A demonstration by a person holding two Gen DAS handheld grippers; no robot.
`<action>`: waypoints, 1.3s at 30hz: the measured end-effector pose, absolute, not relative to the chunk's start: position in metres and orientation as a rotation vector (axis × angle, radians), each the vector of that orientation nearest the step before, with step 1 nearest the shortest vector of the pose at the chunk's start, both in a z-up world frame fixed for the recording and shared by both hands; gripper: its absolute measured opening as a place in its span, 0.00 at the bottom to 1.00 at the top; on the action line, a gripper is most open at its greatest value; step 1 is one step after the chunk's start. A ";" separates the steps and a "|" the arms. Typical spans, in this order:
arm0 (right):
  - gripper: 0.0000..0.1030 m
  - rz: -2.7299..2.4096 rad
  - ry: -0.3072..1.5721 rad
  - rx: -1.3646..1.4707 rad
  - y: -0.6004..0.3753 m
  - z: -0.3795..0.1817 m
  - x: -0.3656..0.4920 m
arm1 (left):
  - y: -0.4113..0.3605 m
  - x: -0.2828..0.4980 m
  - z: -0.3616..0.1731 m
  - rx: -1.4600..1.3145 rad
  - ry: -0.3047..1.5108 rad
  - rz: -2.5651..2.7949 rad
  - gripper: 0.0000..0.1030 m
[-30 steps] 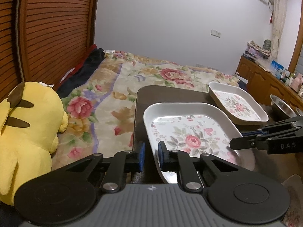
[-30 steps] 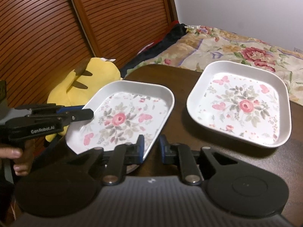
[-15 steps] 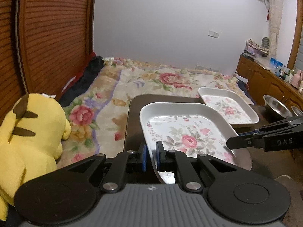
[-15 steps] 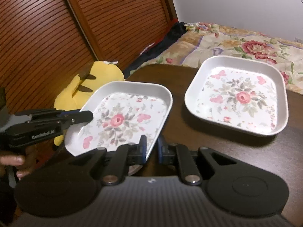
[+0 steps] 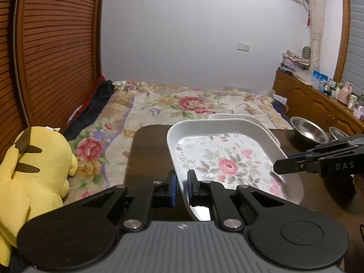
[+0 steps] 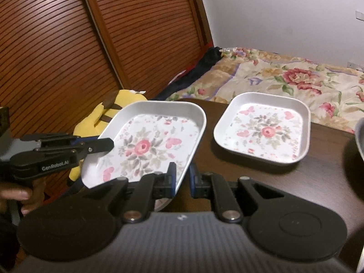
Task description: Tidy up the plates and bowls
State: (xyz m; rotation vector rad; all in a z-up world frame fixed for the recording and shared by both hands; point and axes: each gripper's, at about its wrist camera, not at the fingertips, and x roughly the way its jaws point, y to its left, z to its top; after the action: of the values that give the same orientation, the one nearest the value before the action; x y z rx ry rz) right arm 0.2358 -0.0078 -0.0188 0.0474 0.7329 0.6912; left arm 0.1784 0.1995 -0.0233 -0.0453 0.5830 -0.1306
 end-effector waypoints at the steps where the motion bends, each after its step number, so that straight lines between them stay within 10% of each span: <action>1: 0.13 0.690 0.730 0.048 -0.010 -0.018 0.233 | 0.197 0.176 -0.022 -0.043 0.582 -0.134 0.11; 39: 0.13 0.699 0.651 0.052 -0.070 -0.017 0.140 | 0.157 0.094 -0.027 -0.049 0.594 -0.209 0.11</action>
State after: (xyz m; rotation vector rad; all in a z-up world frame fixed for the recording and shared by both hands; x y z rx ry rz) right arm 0.1400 -0.0703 -0.0172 0.0521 0.6510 0.6992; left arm 0.0944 0.1566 -0.0269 -0.0491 0.5939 -0.2089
